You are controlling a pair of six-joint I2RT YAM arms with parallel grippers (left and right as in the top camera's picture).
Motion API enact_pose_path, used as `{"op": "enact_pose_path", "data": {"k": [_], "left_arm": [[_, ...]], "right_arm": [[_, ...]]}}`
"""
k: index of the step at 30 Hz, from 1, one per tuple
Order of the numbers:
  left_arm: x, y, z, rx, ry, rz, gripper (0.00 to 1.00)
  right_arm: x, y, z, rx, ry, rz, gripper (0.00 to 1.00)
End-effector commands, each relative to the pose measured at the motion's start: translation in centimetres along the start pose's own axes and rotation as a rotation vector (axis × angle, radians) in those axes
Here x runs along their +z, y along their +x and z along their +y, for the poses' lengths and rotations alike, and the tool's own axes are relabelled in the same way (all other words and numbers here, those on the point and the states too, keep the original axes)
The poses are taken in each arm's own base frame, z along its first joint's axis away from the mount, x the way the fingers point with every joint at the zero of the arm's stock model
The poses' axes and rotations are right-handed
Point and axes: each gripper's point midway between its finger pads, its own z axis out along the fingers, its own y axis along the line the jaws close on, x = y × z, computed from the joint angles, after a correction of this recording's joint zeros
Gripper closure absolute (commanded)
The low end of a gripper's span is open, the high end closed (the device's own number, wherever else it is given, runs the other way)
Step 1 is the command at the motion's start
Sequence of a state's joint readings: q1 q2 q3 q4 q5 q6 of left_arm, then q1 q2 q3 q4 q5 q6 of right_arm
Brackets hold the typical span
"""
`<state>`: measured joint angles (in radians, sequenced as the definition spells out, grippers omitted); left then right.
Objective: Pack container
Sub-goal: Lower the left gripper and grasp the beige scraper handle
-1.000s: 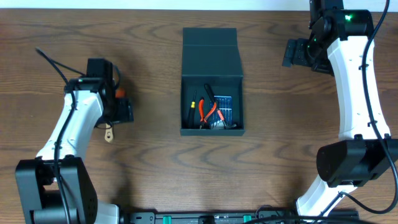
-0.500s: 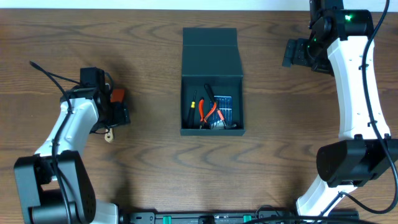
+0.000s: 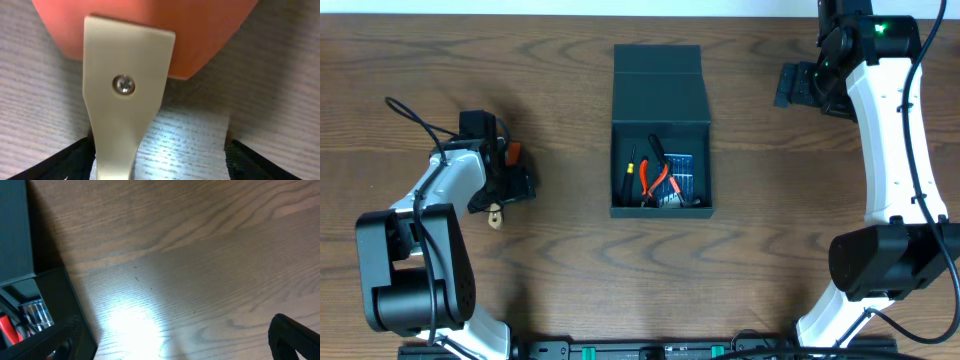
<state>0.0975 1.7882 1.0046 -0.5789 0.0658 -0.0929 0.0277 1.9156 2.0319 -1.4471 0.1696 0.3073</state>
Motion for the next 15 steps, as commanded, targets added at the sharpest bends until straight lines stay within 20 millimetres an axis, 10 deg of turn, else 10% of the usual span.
{"op": "enact_pose_path", "data": {"k": [1, 15], "left_arm": [[0.4, -0.1, 0.2, -0.003, 0.001, 0.001, 0.18], [0.4, -0.4, 1.2, 0.058, -0.017, -0.005, 0.19]], "right_arm": [[-0.7, -0.4, -0.2, 0.019, 0.003, -0.024, 0.01], [-0.7, -0.4, -0.2, 0.019, 0.003, -0.024, 0.01]]}}
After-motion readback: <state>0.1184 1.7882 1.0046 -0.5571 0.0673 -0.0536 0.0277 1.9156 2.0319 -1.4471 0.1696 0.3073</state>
